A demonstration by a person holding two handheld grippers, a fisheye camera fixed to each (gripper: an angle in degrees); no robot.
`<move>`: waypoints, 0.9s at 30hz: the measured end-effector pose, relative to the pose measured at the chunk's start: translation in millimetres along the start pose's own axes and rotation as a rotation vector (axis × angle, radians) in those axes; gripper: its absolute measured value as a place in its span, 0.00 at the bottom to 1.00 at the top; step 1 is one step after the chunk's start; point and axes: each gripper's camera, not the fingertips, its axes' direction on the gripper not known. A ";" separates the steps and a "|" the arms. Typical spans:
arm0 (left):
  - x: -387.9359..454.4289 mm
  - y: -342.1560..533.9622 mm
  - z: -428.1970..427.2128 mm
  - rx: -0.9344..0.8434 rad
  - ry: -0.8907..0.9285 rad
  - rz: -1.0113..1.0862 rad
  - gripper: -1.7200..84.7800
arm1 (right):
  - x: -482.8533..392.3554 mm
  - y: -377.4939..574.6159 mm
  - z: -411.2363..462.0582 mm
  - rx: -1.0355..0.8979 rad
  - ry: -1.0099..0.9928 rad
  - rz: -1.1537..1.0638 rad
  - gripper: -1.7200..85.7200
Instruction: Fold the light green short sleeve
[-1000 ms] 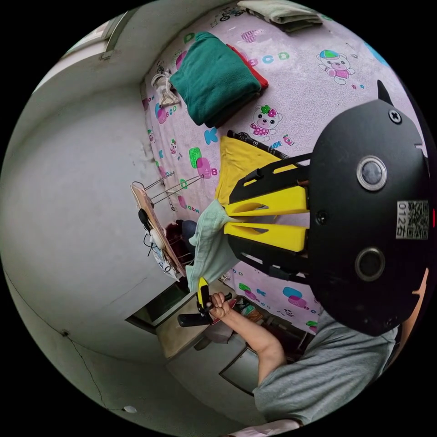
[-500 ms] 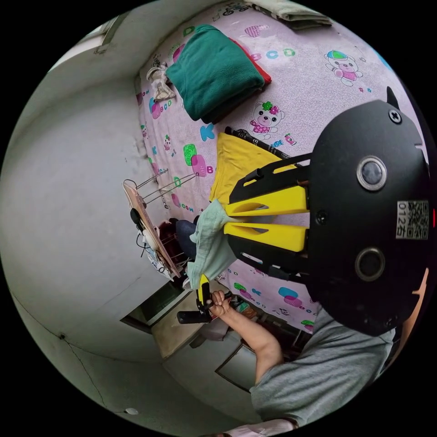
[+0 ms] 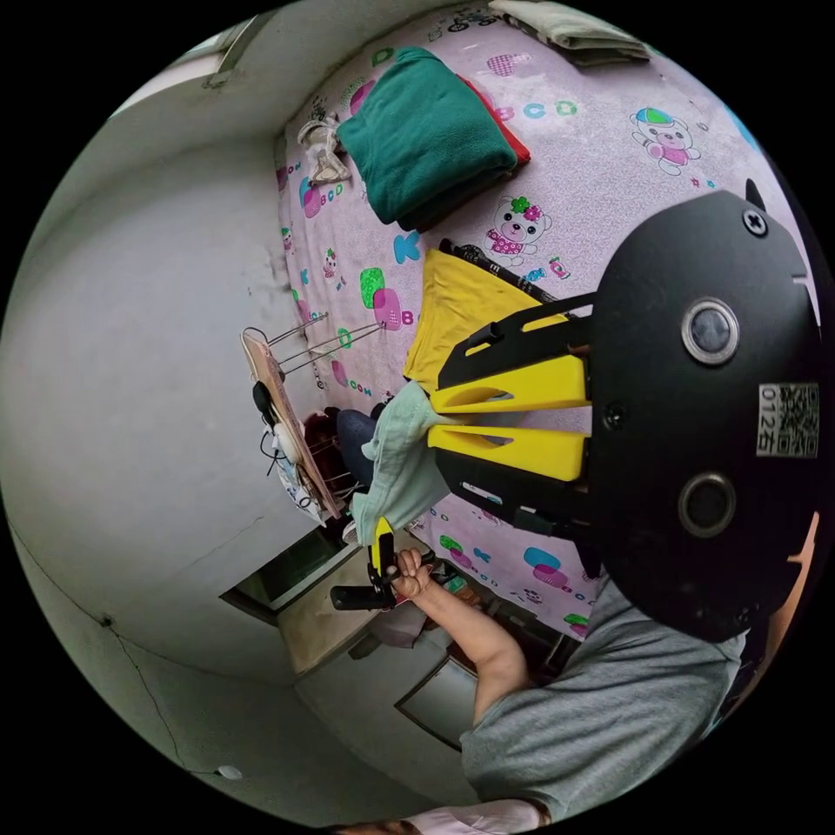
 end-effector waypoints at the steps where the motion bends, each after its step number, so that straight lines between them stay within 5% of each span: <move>1: -2.5 -2.0 1.9 -0.001 0.000 -0.003 0.05 | 3.8 -5.0 2.9 -0.004 -0.002 0.006 0.01; 27: -119.5 -174.5 123.9 -0.114 -0.017 -0.099 0.06 | 142.7 -147.7 99.6 -0.120 0.051 0.114 0.01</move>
